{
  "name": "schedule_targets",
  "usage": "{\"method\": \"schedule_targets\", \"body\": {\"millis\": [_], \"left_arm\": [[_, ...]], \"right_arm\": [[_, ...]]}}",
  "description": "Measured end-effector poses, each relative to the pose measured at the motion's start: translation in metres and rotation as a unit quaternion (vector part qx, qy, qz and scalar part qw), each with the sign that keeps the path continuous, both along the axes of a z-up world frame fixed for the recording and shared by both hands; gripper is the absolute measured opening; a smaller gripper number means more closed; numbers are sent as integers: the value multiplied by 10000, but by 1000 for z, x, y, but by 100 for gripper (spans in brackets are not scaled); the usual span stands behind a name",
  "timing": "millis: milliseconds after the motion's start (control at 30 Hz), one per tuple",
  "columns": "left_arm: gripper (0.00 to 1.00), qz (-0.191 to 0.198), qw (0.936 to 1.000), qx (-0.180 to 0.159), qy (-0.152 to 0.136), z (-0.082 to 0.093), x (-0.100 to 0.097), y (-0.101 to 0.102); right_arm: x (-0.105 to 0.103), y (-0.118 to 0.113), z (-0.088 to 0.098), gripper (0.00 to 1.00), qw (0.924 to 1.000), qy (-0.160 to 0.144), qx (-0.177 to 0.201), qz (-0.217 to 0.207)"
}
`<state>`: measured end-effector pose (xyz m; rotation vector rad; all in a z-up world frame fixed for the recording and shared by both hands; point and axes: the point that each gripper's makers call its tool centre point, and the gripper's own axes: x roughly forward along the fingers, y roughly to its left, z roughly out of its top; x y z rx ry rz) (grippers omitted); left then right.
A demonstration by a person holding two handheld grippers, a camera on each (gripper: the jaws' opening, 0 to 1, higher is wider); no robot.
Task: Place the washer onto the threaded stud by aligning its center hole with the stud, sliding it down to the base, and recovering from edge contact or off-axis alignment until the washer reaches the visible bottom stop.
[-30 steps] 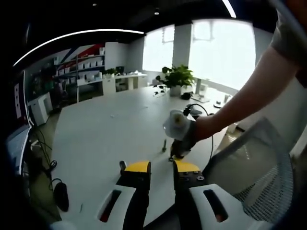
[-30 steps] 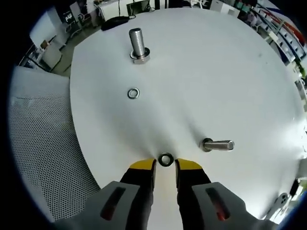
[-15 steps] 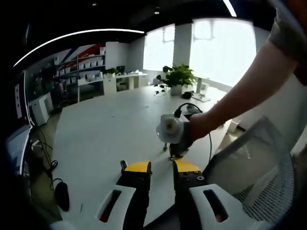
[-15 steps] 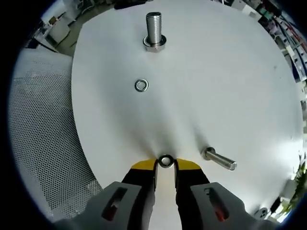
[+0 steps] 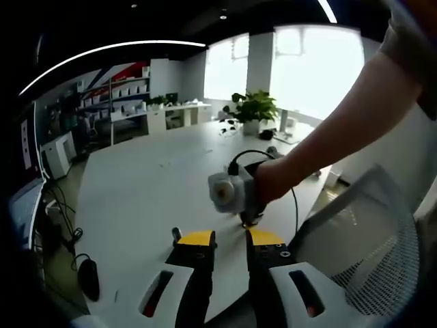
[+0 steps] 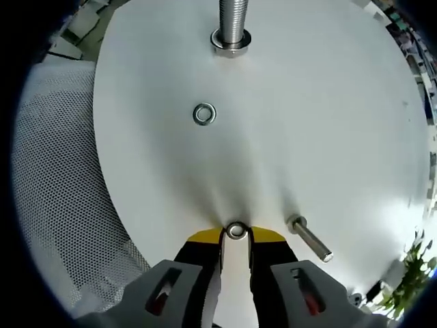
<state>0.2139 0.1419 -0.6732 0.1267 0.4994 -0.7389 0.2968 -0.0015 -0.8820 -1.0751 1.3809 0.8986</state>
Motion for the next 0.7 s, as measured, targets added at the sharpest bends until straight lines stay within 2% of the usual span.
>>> {"method": "schedule_targets", "body": {"millis": [167, 233, 267, 367, 433, 467, 533, 600, 700], "left_arm": [[16, 15, 10000, -10, 4, 0, 0, 0], [16, 21, 10000, -14, 0, 0, 1, 1], [16, 23, 10000, -23, 3, 0, 1, 1], [16, 24, 10000, -27, 1, 1, 0, 1], [16, 9, 10000, -18, -2, 0, 0, 0], [16, 0, 10000, -11, -3, 0, 0, 0], [16, -3, 10000, -7, 3, 0, 0, 0], [16, 3, 10000, 8, 14, -1, 0, 0], [16, 1, 10000, 15, 21, -1, 0, 0]], "right_arm": [[1, -1, 1, 16, 10000, -61, 63, -42], [2, -1, 1, 16, 9982, -99, 345, -489], [2, -1, 1, 16, 9974, -111, 441, -563], [0, -2, 2, 16, 9976, -183, 596, -303], [1, -2, 2, 16, 9963, -232, 733, -386], [1, -1, 2, 15, 9936, -271, 933, -573], [3, -1, 3, 15, 9898, -325, 1215, -675], [3, -2, 3, 15, 9877, -340, 1411, -581], [1, -2, 3, 15, 9858, -422, 1508, -607]]}}
